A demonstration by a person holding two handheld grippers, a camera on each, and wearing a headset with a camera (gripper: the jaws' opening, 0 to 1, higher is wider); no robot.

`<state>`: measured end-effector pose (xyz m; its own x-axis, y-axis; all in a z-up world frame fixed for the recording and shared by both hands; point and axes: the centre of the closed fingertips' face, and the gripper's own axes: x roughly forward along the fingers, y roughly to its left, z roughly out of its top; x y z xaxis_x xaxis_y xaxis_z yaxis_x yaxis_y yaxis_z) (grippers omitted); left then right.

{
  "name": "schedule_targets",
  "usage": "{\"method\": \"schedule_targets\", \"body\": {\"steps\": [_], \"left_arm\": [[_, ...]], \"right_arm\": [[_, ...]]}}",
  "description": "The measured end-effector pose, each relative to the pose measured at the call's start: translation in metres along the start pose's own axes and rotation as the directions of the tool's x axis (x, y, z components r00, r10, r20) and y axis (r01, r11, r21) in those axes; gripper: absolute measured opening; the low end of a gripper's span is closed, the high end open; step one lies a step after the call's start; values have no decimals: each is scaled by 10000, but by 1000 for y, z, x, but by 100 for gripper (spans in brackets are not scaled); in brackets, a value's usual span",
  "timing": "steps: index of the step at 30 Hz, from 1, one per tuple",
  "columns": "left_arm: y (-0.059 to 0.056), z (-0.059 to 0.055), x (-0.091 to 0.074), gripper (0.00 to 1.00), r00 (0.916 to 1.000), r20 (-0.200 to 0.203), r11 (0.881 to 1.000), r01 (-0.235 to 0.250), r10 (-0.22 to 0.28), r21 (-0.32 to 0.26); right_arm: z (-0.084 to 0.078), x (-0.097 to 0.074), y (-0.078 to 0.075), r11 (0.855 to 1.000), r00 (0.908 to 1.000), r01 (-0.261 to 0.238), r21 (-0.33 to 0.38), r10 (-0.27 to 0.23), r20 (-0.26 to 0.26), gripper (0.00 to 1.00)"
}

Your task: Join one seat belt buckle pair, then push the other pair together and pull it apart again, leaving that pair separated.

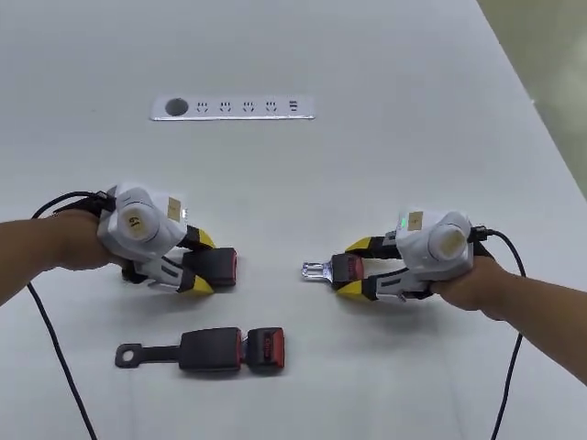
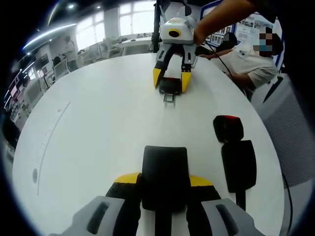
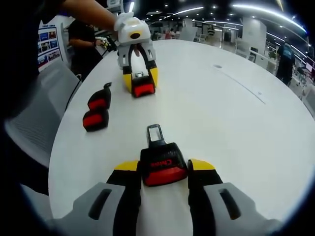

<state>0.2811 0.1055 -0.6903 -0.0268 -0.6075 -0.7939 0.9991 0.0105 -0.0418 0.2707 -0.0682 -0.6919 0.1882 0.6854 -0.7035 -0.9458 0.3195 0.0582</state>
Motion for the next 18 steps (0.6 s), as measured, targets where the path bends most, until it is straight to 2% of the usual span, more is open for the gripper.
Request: {"method": "schedule_targets", "body": {"steps": [8,12,15,16,18], "left_arm": [[-1,2,0,36,10000,-52,10000,-55,55,17],[0,1,-1,37,9996,-196,9995,-224,219,-221],[4,-1,-3,40,9970,-553,9965,-583,550,-604],[4,1,-5,44,9959,-495,9914,-810,762,-1027],[5,9,-8,54,9955,-102,9827,-946,941,-1594]], "right_arm": [[-1,1,-1,9998,9999,122,-178,-122,-10,37],[-2,2,-2,9993,9993,364,0,-364,-56,37],[-2,1,-4,9950,9975,702,709,-701,-38,45],[1,0,-3,9936,9973,716,877,-728,105,49],[6,-3,-6,9905,9943,975,972,-1013,341,54]]}}
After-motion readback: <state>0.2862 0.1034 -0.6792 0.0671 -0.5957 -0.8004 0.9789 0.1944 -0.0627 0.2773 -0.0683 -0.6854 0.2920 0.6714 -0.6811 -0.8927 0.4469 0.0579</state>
